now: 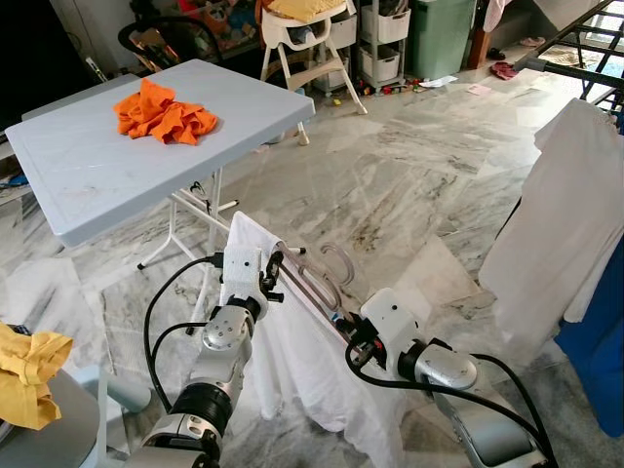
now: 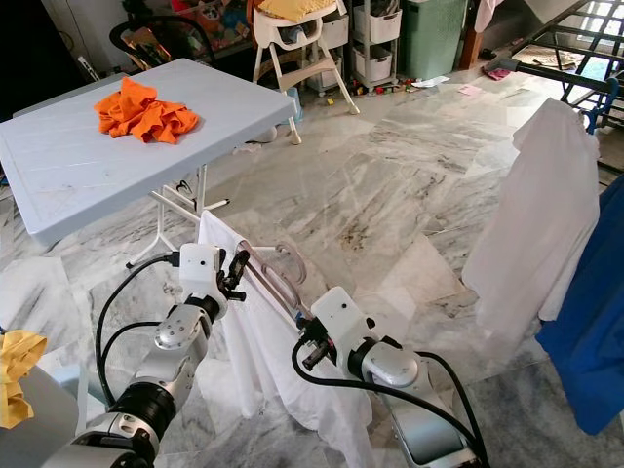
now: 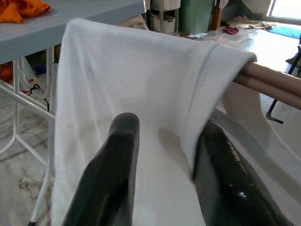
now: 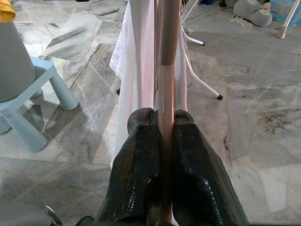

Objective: Hang hanger

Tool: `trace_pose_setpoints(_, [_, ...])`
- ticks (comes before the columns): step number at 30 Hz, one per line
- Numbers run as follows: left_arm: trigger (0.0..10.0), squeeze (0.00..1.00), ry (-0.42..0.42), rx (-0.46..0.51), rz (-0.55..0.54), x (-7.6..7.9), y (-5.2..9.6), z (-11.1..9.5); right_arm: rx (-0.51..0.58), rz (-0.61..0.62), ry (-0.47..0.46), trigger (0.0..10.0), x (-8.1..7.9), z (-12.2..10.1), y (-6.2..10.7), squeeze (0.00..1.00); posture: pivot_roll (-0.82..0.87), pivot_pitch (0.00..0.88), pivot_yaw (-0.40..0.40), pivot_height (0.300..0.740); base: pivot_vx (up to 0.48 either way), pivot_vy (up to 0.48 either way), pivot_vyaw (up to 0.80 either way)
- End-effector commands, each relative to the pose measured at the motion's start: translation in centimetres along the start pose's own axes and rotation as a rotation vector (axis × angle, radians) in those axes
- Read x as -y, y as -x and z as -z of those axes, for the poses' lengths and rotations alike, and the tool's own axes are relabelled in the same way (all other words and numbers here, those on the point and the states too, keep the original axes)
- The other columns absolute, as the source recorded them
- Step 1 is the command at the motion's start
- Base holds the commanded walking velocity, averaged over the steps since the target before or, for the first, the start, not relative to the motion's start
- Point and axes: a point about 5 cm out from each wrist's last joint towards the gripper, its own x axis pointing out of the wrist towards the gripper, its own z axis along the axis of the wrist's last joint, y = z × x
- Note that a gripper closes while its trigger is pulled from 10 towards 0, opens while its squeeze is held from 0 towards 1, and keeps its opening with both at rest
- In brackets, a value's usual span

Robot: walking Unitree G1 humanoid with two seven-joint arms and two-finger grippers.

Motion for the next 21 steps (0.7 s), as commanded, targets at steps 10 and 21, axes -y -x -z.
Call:
trace_pose_setpoints(10, [0.0, 0.0, -0.031, 0.032, -0.049, -1.5, -0.6, -1.3, -0.018, 0.01, 0.024, 10.0, -0.1, 0.1, -0.4, 0.0, -0.19, 0.0, 0.147, 0.74, 0.0, 0.0, 0.0])
trace_pose_setpoints(21, [0.0, 0.0, -0.031, 0.02, -0.067, -1.9, -0.7, -1.3, -0.023, 0.002, 0.022, 10.0, -0.3, 0.3, -0.4, 0.0, -0.19, 0.0, 0.156, 0.74, 0.0, 0.0, 0.0])
